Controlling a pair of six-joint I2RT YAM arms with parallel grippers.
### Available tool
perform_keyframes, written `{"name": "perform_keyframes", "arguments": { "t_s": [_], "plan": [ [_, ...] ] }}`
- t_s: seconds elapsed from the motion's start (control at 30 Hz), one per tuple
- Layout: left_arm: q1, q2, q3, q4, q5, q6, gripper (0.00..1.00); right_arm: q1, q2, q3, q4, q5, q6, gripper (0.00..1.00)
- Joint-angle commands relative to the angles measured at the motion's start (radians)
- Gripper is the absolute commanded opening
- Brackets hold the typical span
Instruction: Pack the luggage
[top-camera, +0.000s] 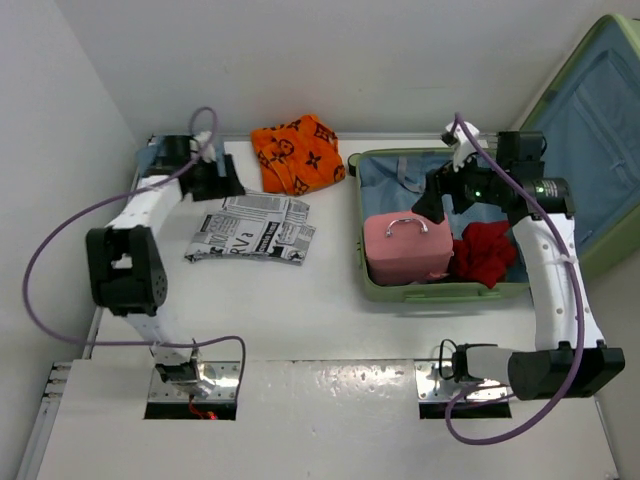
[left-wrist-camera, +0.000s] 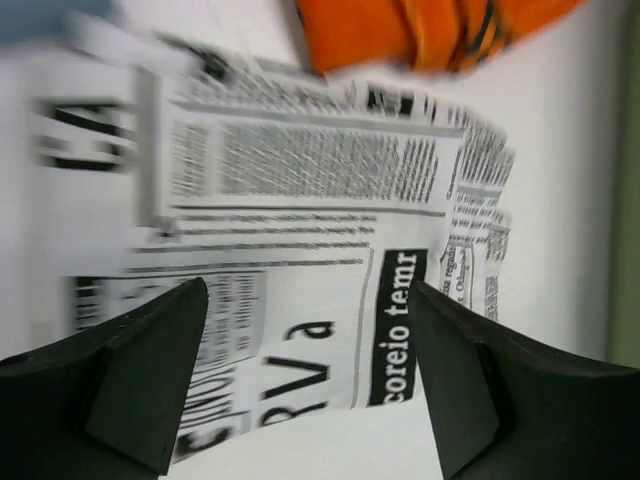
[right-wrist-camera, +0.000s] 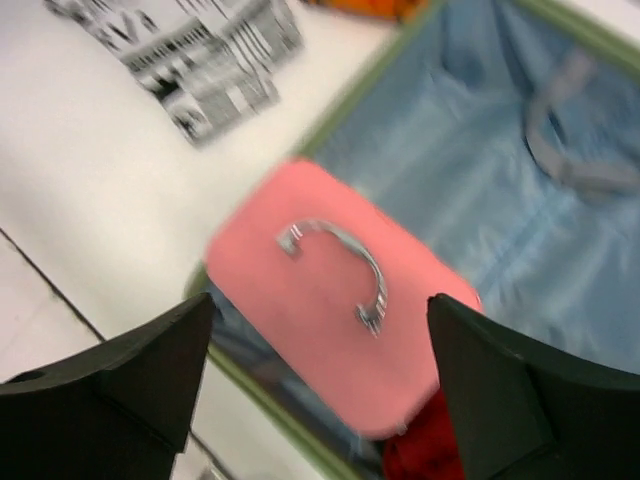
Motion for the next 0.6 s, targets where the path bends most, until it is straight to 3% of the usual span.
{"name": "perform_keyframes", "arguments": {
  "t_s": [0.0,0.03,0.13,0.3,0.57],
  "plan": [
    [0.136,-0.119,0.016,0.009,0.232,0.105,0.86,0.08,-0.022,-0.032,0.178,-0.127,0.103,0.84],
    [0.167,-0.078,0.026,-0.009,0.291,0.134,0.85,0.129,-0.019,-0.043,0.195,-0.129,0.113,0.76],
    [0.273,0.008,0.067,-0.089,0.389,0.228,0.82,0.172,0.014,-0.052,0.238,-0.127,0.123,0.7],
    [0.364,0.205,0.136,-0.164,0.497,0.331,0.8,0.261,0.073,-0.037,0.269,-0.124,0.146,0.7],
    [0.394,0.362,0.214,-0.229,0.522,0.46,0.8,0.287,0.088,-0.033,0.256,-0.115,0.145,0.71]
  ]
}}
